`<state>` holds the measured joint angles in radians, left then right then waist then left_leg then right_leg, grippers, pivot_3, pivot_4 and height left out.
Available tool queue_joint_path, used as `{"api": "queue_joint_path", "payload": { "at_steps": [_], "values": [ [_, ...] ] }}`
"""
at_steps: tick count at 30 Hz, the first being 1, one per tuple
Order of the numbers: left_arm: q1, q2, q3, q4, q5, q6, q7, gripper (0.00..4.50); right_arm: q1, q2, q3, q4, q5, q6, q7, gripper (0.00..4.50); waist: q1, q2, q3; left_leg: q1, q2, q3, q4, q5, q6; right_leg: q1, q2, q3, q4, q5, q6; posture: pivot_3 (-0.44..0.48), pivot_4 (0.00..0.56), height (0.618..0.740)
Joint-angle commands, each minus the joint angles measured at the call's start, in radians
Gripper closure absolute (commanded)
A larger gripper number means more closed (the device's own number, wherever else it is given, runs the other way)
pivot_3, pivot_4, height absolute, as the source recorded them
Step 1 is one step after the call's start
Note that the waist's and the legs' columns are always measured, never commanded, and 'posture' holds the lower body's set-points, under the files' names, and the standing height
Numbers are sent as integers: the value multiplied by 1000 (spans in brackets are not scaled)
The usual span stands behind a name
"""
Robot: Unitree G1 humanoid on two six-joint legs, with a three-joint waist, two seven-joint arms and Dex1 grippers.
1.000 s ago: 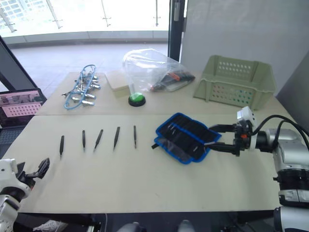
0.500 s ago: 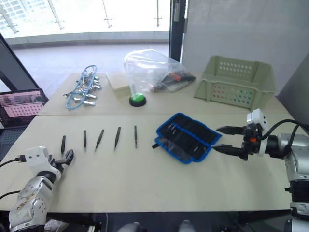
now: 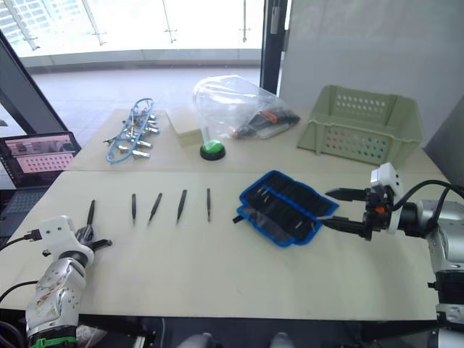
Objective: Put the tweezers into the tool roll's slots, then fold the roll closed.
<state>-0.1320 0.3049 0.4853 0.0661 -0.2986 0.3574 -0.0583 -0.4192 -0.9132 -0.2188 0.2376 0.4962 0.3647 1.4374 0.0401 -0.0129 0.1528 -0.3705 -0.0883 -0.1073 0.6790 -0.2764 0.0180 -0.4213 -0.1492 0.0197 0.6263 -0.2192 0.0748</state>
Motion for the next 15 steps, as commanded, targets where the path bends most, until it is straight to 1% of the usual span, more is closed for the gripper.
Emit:
{"api": "queue_joint_path", "payload": {
  "at_steps": [1,5,8,10,12,15],
  "values": [
    [4,8,-10,22,1,-22,-21,4489,3,-10,-41,-26,27,-16,-4,0,0,0,0,0,0,0,0,0,0,0,0,0,0,0,0,0,150,740],
    [5,35,-6,-9,0,-56,-47,4489,16,-2,-43,-41,30,-11,-20,0,-2,-1,0,0,0,0,0,0,0,0,0,0,0,0,0,0,150,740],
    [-1,56,-23,-49,0,-69,-80,4489,17,0,-41,-43,30,2,-37,0,-4,-2,1,-1,0,0,0,0,0,-1,0,0,0,0,0,0,150,740],
    [-8,79,-51,-90,-9,-65,-129,4489,18,5,-31,-45,19,13,-64,0,-5,-3,2,-1,0,0,0,0,0,-1,1,0,0,0,0,0,150,740],
    [-16,111,-96,-143,-33,-33,-205,4489,18,17,-13,-51,1,29,-109,0,-6,-4,2,-1,0,0,0,0,0,-1,1,0,0,0,0,0,150,740],
    [-24,164,-161,-214,-70,67,-288,4489,17,54,3,-52,-29,15,-183,0,-9,-4,3,-1,0,0,0,0,0,-1,1,0,0,0,0,0,150,740]
  ]
}}
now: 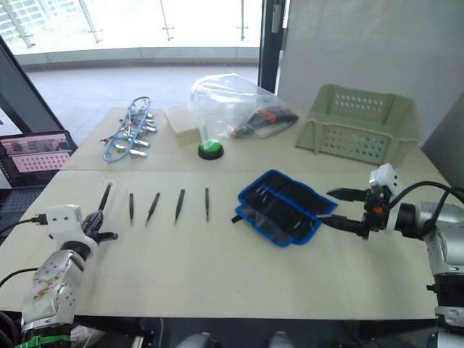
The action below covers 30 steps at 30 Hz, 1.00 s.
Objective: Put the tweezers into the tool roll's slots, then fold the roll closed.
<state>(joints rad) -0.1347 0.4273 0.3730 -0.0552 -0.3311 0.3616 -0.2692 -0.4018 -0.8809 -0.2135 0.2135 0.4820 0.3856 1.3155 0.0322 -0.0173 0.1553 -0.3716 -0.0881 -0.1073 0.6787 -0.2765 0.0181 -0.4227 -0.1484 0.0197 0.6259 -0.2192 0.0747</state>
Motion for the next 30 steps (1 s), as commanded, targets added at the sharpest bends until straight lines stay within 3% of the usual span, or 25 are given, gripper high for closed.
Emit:
{"api": "queue_joint_path", "payload": {
  "at_steps": [1,4,5,10,17,23,30],
  "values": [
    [-31,62,-72,-111,-44,89,-105,4489,0,37,2,-25,-22,-15,-82,0,-3,0,0,0,0,0,0,0,0,0,0,0,0,0,0,0,150,740],
    [-82,110,-132,-170,-85,173,-183,4489,-8,90,14,-2,-62,-69,-145,0,-12,0,0,0,0,0,0,0,0,0,0,0,0,0,0,0,150,740],
    [-102,127,-158,-191,-96,199,-213,4500,-15,111,18,15,-78,-90,-172,512,-16,0,0,0,0,0,0,0,0,-1,0,0,0,0,0,0,150,740],
    [-202,188,-297,-292,-193,424,-322,4500,-38,186,54,118,-156,-232,-237,2167,-28,0,0,0,0,0,-1,2,-3,-1,1,0,0,0,0,0,150,740],
    [-377,152,-449,-290,-189,593,-297,4500,-98,249,72,309,-213,-387,-285,4481,-41,-1,1,0,0,0,-1,3,-5,-1,1,0,0,0,0,0,150,740],
    [-520,54,-543,-212,-159,648,-278,4500,-171,288,81,457,-235,-484,-275,4481,-47,-1,1,0,0,0,-1,5,-8,0,1,0,-1,0,0,0,150,740],
    [-601,-48,-610,-84,-78,623,-235,4500,-182,319,92,529,-243,-511,-262,4481,-49,-1,1,-1,0,0,0,5,-8,0,1,1,-2,0,0,0,150,740]
  ]
}}
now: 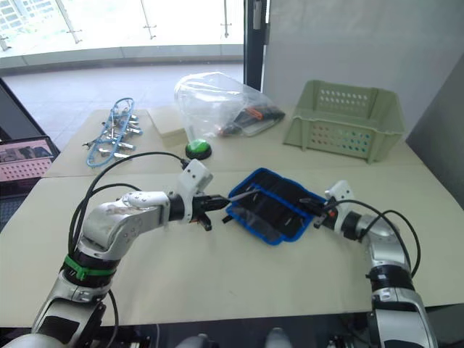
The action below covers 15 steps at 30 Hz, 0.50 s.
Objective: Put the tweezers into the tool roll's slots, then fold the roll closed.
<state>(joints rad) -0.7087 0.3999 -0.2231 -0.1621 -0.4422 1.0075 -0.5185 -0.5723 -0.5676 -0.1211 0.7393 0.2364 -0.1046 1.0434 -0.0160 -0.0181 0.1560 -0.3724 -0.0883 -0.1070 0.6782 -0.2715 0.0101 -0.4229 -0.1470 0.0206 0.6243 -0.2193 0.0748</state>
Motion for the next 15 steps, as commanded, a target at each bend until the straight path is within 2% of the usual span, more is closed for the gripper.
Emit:
{"api": "queue_joint_path", "payload": {
  "at_steps": [1,9,15],
  "values": [
    [-29,-38,-20,44,45,-29,20,4500,-8,15,3,8,1,-15,9,4481,-2,0,0,0,0,0,0,0,0,0,0,0,0,0,0,0,150,740],
    [-51,-122,-34,162,121,-62,45,4500,4,53,28,55,-35,-26,-32,4481,0,0,0,0,0,0,1,0,0,0,0,0,0,0,0,0,150,740],
    [-49,-147,-44,190,157,-81,35,4500,13,44,50,77,-73,-52,-59,4481,-1,0,0,1,0,0,1,0,0,1,0,0,1,0,0,0,150,740]
  ]
}}
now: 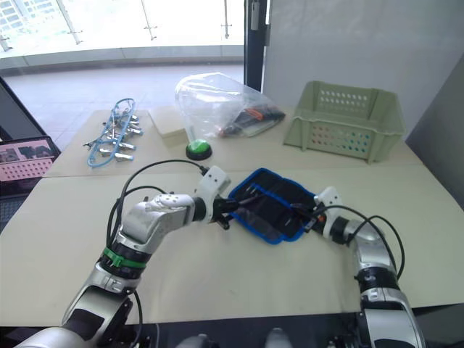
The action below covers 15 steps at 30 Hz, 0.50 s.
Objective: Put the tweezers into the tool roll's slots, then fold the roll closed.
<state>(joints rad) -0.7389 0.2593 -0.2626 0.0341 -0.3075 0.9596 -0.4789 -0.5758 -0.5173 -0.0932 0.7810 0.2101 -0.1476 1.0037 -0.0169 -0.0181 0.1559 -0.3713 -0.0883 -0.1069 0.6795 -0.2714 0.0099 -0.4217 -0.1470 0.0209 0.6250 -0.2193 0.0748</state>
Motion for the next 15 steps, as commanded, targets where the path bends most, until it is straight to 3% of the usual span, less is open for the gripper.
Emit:
{"api": "queue_joint_path", "payload": {
  "at_steps": [1,15],
  "values": [
    [-18,-9,-6,-1,28,-38,-6,4500,16,-7,25,36,-48,-15,-19,4481,0,0,0,0,0,0,0,0,0,0,0,0,0,0,0,0,150,740],
    [-16,-59,-19,122,101,-117,-17,4500,16,-6,27,52,-47,-46,-26,4481,1,0,0,1,0,0,1,0,0,1,0,0,1,0,0,0,150,740]
  ]
}}
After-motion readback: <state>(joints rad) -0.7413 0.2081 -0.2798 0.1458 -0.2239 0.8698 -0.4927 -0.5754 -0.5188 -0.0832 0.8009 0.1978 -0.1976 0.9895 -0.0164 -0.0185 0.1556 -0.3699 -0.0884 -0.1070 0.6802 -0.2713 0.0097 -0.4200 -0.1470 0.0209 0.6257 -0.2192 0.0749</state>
